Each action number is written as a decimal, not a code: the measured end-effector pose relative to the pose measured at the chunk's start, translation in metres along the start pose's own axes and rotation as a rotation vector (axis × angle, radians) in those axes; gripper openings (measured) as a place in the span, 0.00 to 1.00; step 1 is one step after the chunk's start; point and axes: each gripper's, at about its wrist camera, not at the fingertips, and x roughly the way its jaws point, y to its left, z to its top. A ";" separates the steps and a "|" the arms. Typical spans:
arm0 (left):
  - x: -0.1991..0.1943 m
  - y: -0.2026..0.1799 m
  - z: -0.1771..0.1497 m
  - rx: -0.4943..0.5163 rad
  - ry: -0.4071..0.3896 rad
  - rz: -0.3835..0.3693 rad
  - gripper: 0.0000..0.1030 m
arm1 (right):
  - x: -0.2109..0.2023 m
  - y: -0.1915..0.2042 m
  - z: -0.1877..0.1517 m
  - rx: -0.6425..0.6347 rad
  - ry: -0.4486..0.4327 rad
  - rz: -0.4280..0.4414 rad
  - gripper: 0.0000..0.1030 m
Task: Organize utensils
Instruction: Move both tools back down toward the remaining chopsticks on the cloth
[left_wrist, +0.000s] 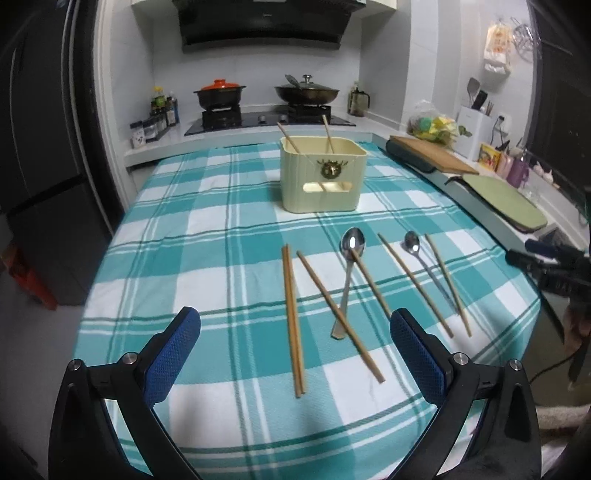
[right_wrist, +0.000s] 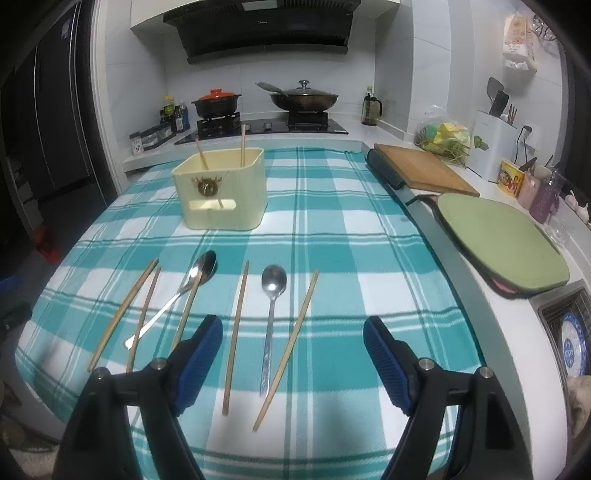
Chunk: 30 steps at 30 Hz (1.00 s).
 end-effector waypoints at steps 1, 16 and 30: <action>0.000 -0.004 -0.001 -0.002 -0.014 0.010 0.99 | -0.002 0.005 -0.006 -0.022 -0.003 -0.005 0.78; -0.019 0.016 -0.033 -0.140 -0.026 0.104 0.99 | -0.023 0.064 -0.028 -0.179 -0.156 -0.008 0.78; 0.026 0.062 -0.037 -0.203 0.037 0.214 0.99 | -0.012 0.035 -0.031 -0.089 -0.149 -0.006 0.78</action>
